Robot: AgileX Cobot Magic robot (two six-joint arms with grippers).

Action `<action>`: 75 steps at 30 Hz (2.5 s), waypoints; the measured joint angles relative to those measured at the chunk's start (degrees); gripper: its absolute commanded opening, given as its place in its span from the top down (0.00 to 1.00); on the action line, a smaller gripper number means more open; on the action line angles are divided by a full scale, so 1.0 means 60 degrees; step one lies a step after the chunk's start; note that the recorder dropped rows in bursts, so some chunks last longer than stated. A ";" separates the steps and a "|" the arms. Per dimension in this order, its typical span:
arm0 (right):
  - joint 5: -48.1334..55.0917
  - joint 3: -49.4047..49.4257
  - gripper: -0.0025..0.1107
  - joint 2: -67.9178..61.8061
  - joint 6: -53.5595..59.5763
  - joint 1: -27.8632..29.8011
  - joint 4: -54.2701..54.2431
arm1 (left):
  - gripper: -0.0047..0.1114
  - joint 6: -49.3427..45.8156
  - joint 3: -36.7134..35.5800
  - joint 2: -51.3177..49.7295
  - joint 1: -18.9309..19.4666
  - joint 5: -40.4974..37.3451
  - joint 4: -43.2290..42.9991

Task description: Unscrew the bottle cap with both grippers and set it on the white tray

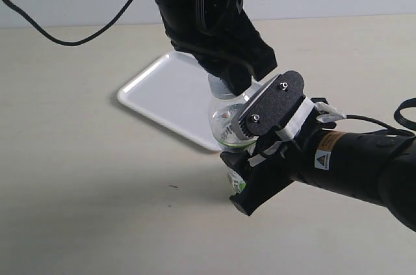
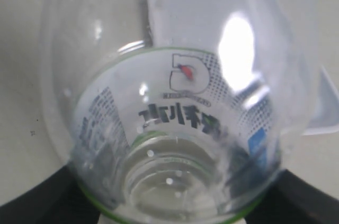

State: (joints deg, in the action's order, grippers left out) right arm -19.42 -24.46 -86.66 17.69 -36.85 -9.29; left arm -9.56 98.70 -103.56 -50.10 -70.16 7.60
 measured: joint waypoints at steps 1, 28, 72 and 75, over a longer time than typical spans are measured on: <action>0.0019 0.0000 0.98 0.0000 0.0000 0.0000 0.0000 | 0.96 0.0021 0.0000 0.0000 0.0000 0.0000 0.0000; 0.0039 0.0000 0.98 0.0012 0.0090 0.0000 0.0000 | 0.96 0.6447 0.0000 0.0017 0.0000 -0.0034 0.0047; 0.0190 0.0019 0.98 0.0012 -0.0050 0.0035 0.0042 | 0.18 0.6056 0.0040 -0.0475 0.0352 0.0163 0.0929; 0.0190 0.0019 0.98 0.0012 -0.0020 0.0036 0.0102 | 0.18 0.5201 0.0040 -0.0475 0.0370 0.0261 0.0890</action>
State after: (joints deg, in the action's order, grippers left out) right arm -18.28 -24.35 -86.59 17.57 -36.63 -8.68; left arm 21.65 98.95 -106.41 -47.88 -68.59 12.94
